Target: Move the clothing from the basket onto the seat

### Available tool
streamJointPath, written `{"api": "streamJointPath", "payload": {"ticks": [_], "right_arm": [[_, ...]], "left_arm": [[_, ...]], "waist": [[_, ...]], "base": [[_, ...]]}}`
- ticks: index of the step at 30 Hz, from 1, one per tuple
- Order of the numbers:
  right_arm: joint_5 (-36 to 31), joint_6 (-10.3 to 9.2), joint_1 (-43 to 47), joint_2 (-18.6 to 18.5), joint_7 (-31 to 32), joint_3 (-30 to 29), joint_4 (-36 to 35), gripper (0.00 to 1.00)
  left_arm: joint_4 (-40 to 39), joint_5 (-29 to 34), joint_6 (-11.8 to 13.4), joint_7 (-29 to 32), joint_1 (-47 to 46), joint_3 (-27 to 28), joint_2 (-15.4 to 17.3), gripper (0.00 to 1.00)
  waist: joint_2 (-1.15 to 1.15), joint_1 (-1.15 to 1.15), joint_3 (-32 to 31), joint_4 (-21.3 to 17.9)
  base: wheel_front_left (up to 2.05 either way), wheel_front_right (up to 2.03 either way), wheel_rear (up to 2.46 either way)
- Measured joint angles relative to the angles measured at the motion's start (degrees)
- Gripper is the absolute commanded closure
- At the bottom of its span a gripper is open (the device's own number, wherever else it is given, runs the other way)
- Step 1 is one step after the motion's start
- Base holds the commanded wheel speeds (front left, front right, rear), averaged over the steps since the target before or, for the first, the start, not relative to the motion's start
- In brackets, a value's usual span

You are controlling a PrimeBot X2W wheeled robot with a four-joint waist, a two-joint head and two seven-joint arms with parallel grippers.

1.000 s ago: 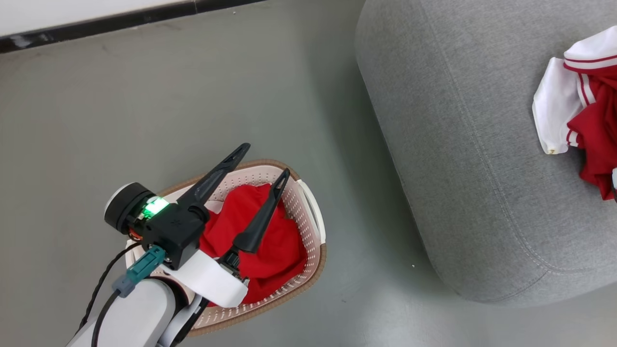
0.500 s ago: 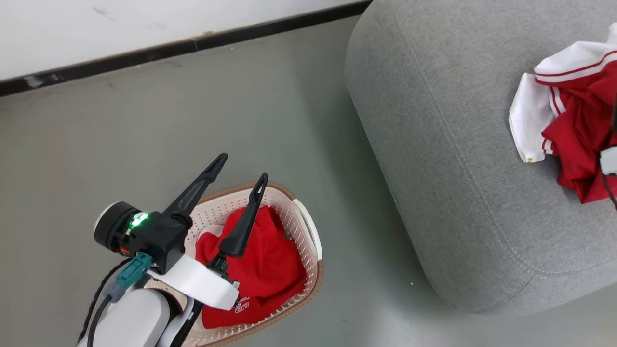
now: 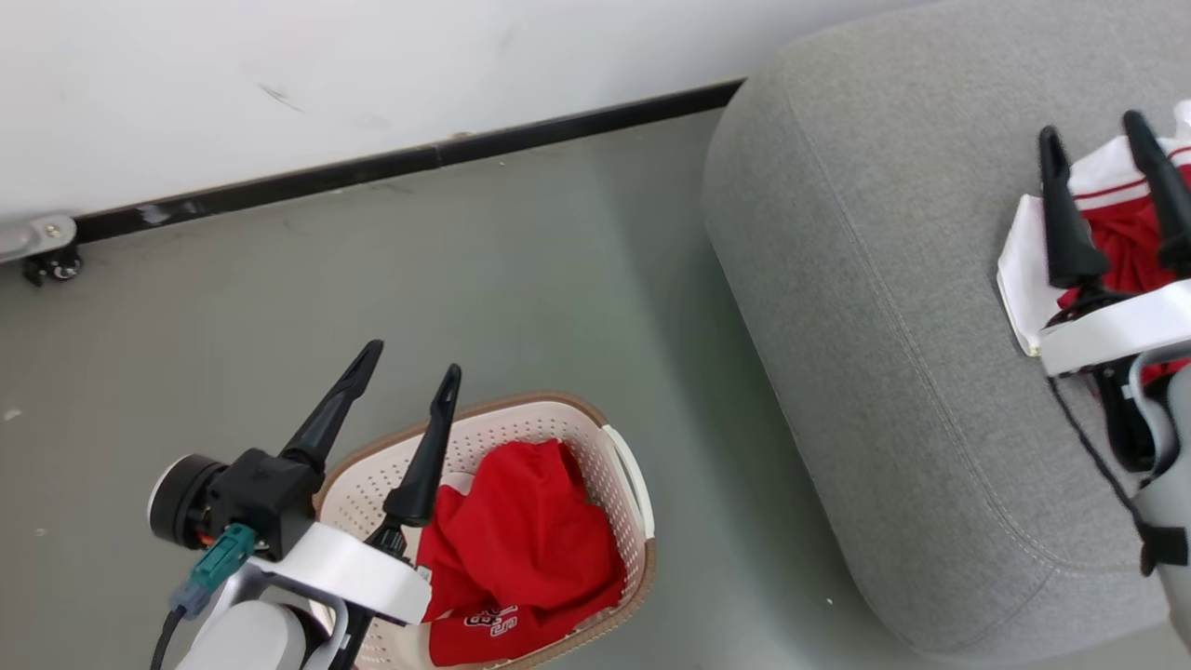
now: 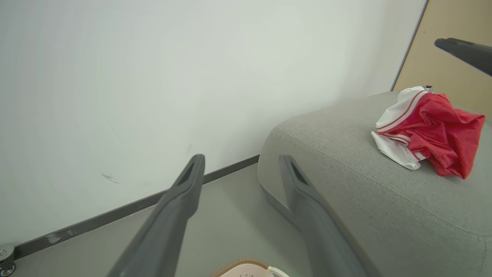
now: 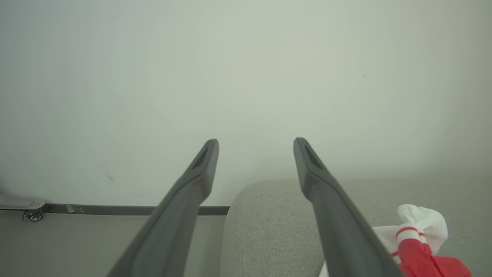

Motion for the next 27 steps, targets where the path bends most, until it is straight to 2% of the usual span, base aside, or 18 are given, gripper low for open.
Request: {"api": "streamJointPath", "payload": {"ticks": [13, 27], "right_arm": [[-1.98, 0.00, 4.53, 3.79, 0.00, 5.90, -4.34, 0.00], [-2.44, 0.00, 12.30, 8.70, 0.00, 5.14, -5.46, 0.00]], "left_arm": [[0.56, -0.89, 4.47, -0.32, 4.83, 5.48, -1.27, 0.00], [1.03, 0.44, 5.92, -0.32, 9.31, 8.04, -3.24, 0.00]], "waist": [[0.00, 0.00, -4.42, 4.87], [0.00, 0.00, -8.72, 9.27]], "base": [[0.00, 0.00, 0.00], [0.00, 0.00, 0.00]]}}
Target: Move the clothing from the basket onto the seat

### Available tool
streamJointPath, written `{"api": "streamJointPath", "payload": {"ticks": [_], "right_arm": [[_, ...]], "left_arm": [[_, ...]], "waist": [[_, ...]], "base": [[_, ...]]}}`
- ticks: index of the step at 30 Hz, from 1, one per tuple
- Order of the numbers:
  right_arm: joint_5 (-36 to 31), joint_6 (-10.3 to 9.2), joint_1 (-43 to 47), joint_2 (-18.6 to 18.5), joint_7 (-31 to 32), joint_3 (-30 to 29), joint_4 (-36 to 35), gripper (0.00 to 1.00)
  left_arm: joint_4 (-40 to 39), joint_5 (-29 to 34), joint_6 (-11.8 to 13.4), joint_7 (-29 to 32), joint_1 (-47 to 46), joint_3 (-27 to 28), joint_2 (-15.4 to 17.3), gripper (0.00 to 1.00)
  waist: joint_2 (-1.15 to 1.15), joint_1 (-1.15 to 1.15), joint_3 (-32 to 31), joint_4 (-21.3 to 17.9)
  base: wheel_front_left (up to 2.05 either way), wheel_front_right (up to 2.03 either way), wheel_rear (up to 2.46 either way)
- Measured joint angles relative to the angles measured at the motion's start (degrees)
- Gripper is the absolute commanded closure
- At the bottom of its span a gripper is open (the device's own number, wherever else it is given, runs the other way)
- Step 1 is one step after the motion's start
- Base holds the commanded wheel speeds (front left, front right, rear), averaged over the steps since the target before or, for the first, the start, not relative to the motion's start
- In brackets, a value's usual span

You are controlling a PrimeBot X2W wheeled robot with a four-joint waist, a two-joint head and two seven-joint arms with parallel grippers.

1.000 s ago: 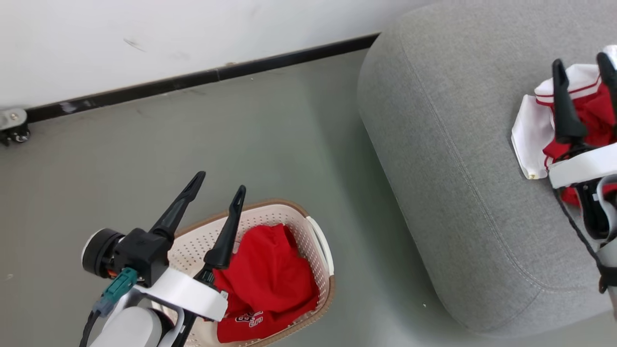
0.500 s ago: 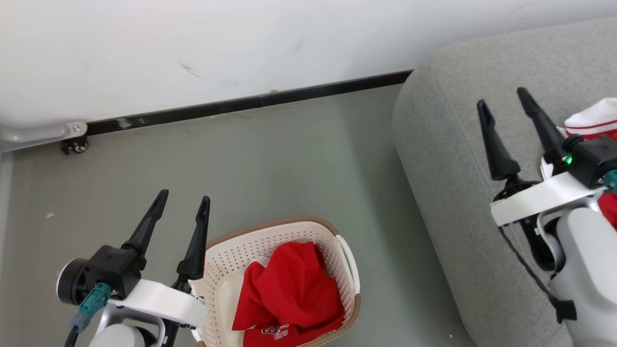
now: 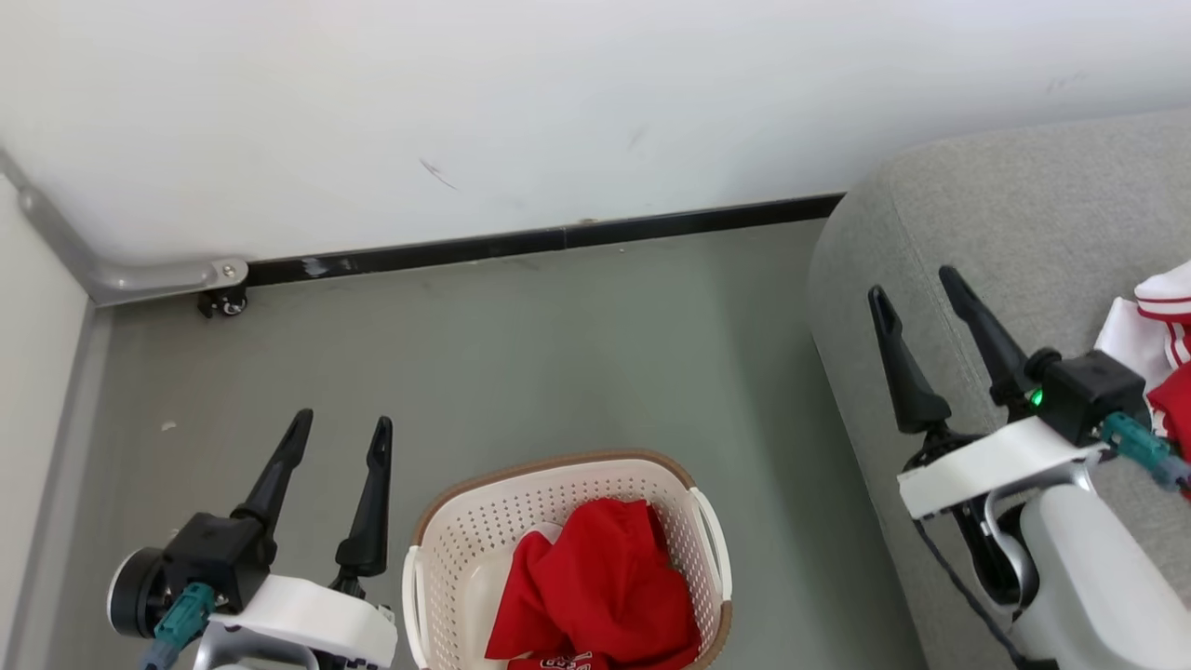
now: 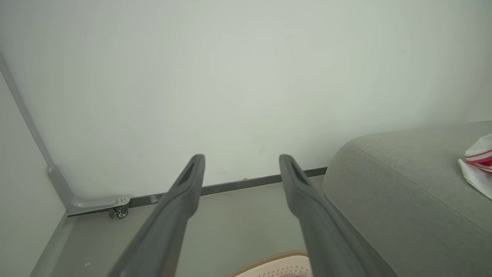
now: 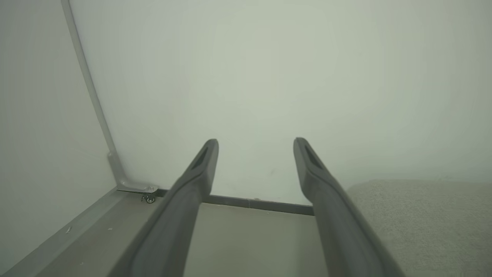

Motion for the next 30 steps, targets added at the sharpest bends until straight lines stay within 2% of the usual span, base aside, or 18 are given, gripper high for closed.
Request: {"api": "streamJointPath", "payload": {"ticks": [13, 30], "right_arm": [[-2.49, 0.00, 7.11, 3.78, 0.00, -0.60, -0.10, 0.00], [-6.57, 0.00, 14.83, 7.39, 0.68, -1.49, -1.11, 0.00]], "left_arm": [[0.73, 1.76, 1.01, 0.00, 3.59, 1.30, -1.45, 0.00], [2.75, 3.39, 1.08, 0.00, 5.94, 2.91, -3.02, 0.00]], "waist": [[0.00, 0.00, -3.53, 1.95], [0.00, 0.00, -7.56, 2.84]], "base": [[0.00, 0.00, 0.00], [0.00, 0.00, 0.00]]}}
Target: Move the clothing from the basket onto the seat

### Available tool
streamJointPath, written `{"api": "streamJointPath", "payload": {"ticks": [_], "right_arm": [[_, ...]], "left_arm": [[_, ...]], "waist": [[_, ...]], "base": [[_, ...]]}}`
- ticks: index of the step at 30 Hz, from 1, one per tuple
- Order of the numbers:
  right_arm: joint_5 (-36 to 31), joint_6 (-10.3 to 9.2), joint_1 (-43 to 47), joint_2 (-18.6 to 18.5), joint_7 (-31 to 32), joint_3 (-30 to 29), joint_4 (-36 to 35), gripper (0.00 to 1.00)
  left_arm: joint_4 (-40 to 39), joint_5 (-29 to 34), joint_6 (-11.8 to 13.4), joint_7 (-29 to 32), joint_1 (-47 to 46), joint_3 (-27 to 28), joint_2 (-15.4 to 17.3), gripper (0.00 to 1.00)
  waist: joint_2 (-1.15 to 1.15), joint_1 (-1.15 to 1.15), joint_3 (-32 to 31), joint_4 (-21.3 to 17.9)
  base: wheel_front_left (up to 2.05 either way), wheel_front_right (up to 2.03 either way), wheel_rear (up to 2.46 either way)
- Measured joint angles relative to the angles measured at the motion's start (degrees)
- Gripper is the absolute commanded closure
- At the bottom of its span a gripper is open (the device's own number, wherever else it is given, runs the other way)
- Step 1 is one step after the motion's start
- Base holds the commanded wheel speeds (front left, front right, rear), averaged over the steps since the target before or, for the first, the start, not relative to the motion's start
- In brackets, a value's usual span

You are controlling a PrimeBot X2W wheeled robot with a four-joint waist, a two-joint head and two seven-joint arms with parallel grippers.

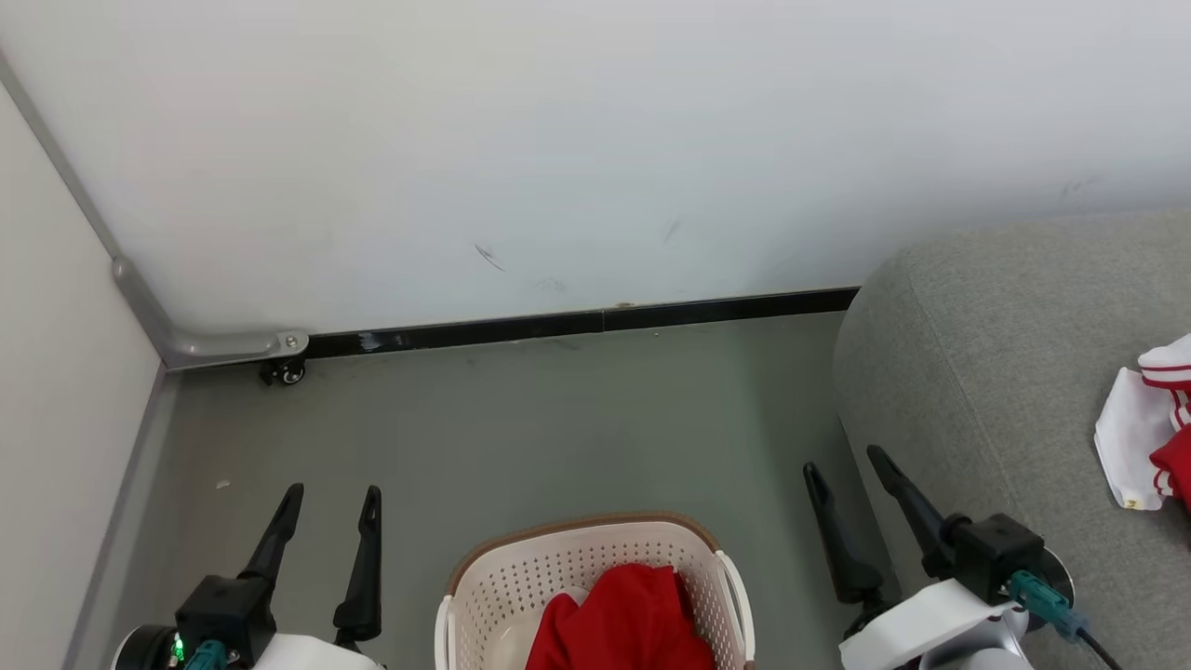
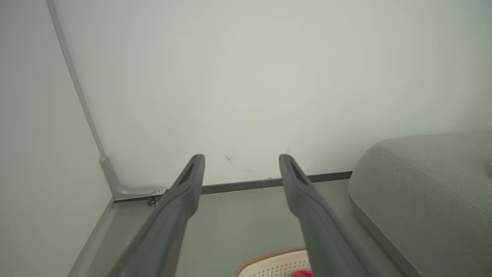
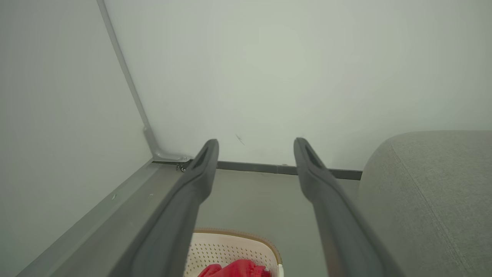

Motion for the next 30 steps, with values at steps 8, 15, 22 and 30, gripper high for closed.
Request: {"api": "streamJointPath", "payload": {"ticks": [8, 15, 22, 30], "right_arm": [[-1.10, 0.00, 2.17, 0.41, 0.97, -0.20, -0.97, 0.00], [-1.11, 0.00, 4.04, 0.68, 1.96, -1.27, -1.89, 0.00], [-1.55, 0.00, 5.05, 0.92, 2.77, -1.47, -3.07, 0.00], [-1.60, 0.00, 5.11, 1.01, 3.31, -1.65, -4.25, 0.00]], "left_arm": [[0.22, 0.45, -0.08, 0.00, 2.02, 0.62, -0.34, 0.00], [0.24, 1.20, -0.07, 0.00, 2.15, 1.90, -0.49, 0.00], [0.33, 2.21, -0.07, 0.00, 2.31, 2.20, -0.66, 0.00], [0.68, 3.77, -0.07, 0.00, 3.04, 2.29, -0.64, 0.00]], "waist": [[0.00, 0.00, -0.97, -0.72], [0.00, 0.00, -1.07, -1.18], [0.00, 0.00, -1.02, -1.32], [0.00, 0.00, -0.92, -1.58]], "base": [[0.00, 0.00, 0.00], [0.00, 0.00, 0.00], [0.00, 0.00, 0.00], [0.00, 0.00, 0.00]]}}
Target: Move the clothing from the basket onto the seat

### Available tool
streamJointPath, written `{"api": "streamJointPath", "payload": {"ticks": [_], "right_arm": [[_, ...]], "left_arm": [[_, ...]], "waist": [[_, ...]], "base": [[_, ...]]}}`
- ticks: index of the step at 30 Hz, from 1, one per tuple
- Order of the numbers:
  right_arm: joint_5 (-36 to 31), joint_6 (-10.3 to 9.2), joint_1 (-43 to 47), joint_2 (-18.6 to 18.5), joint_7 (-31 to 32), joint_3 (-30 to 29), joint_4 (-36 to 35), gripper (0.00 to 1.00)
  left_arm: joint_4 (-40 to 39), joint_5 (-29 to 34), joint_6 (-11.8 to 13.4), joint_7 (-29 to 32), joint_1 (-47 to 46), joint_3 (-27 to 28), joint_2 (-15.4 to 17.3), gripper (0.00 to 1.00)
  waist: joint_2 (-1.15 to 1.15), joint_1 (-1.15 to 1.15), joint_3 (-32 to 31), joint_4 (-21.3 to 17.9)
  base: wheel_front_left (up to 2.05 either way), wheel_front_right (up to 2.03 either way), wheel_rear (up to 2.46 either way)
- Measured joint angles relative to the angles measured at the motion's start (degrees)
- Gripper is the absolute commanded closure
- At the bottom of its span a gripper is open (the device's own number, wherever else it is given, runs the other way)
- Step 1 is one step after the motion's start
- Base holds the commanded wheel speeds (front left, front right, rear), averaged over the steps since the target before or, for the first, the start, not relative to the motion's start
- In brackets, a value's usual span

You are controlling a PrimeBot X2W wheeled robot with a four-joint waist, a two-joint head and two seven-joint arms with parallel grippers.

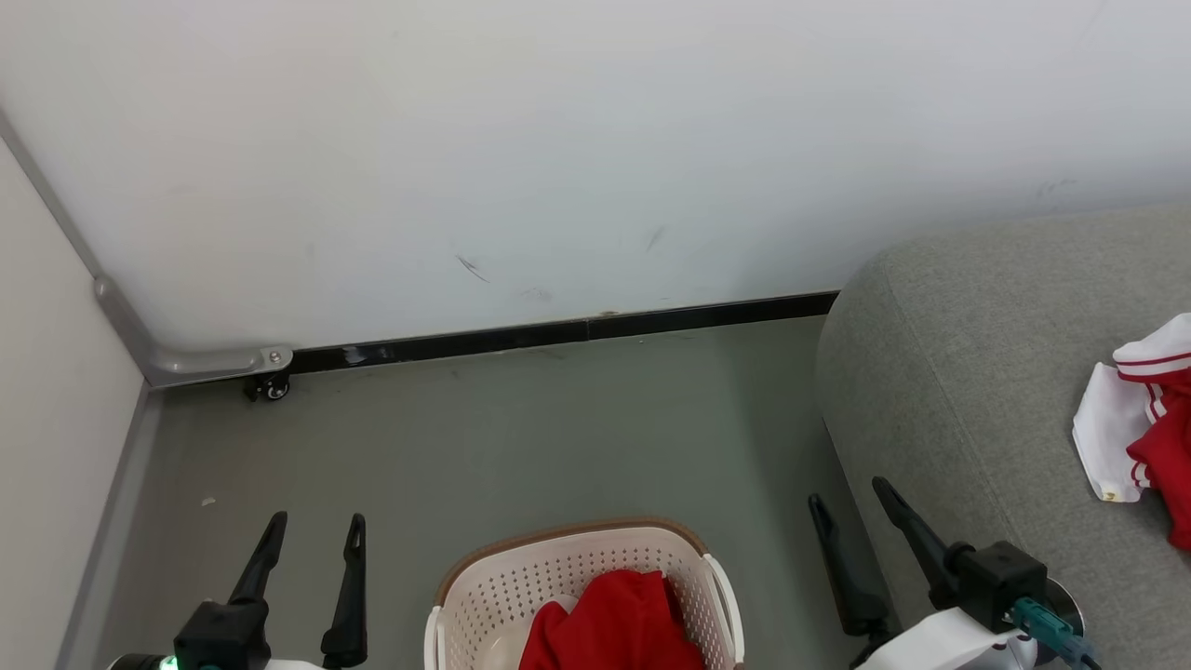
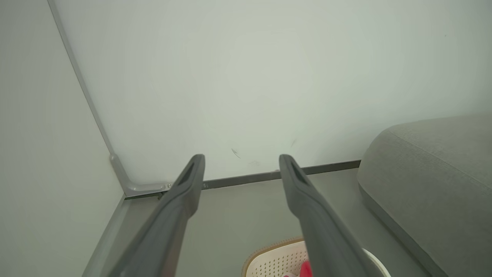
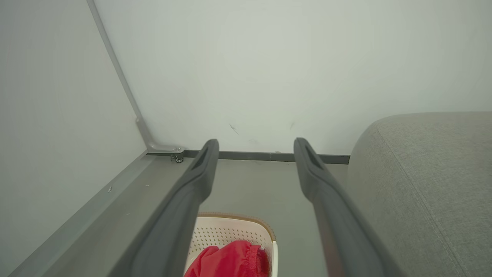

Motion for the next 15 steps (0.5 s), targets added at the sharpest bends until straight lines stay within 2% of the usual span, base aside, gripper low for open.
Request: {"api": "streamJointPath", "payload": {"ticks": [15], "right_arm": [[0.30, 0.00, 0.99, 0.04, 0.98, 0.25, -2.66, 0.00]], "left_arm": [[0.56, 0.52, -0.01, 0.00, 0.05, 0.87, -0.90, 0.00]], "waist": [[0.00, 0.00, 0.66, 0.02]], "base": [[0.00, 0.00, 0.00]]}}
